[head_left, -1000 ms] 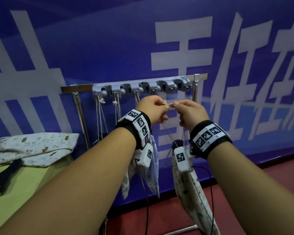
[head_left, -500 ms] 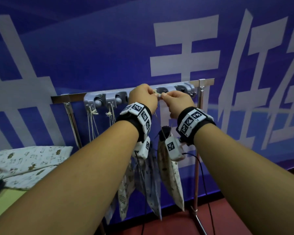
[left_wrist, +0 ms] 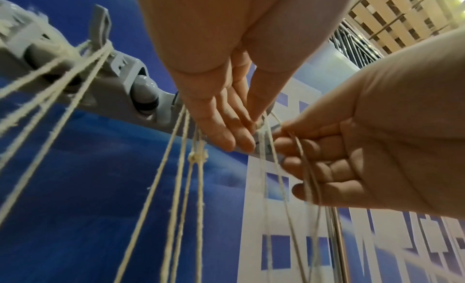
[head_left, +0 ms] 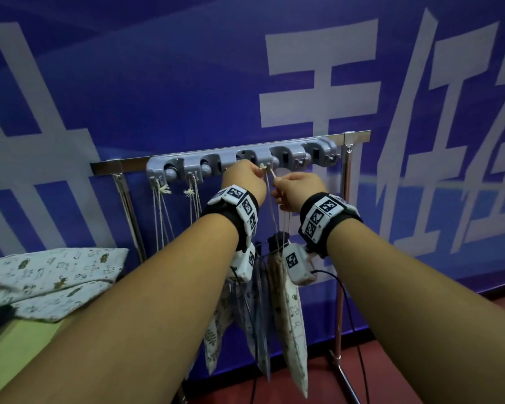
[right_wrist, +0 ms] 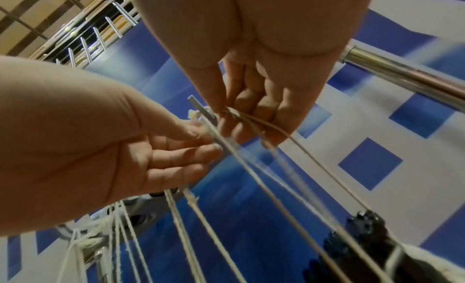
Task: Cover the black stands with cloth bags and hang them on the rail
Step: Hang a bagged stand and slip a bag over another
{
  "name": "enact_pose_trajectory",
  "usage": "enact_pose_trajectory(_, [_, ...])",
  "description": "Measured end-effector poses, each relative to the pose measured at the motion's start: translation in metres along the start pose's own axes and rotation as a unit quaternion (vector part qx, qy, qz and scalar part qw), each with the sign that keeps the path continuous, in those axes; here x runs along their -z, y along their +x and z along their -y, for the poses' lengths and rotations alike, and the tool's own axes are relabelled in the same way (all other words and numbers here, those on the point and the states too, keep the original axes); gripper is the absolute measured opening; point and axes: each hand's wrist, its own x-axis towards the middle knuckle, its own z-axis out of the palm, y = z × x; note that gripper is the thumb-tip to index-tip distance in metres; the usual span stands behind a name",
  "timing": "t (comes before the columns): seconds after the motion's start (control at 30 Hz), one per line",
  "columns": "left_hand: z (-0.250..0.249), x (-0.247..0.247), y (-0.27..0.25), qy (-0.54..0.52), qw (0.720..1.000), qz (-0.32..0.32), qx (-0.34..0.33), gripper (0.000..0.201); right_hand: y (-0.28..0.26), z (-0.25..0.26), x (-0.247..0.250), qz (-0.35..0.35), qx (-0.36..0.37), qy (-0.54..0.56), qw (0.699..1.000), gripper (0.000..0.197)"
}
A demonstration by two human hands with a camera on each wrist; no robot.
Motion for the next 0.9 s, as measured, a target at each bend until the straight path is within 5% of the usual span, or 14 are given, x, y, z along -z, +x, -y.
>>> enact_pose_trajectory(0.17, [0.014, 0.024, -0.029, -0.061, 0.997, 0.024, 0.039, 0.028, -0.039, 0.011, 0.004, -0.042, 0.013, -0.093, 0.995, 0.022])
enact_pose_trajectory(0.4, [0.032, 0.085, -0.095, -0.099, 0.99, 0.056, 0.087, 0.028, -0.108, 0.039, -0.035, 0.014, 0.003, -0.086, 0.996, 0.015])
enact_pose_trajectory(0.9, [0.16, 0.331, -0.22, -0.097, 0.98, -0.011, 0.173, 0.027, -0.278, 0.105, -0.235, 0.158, 0.016, -0.089, 0.983, 0.018])
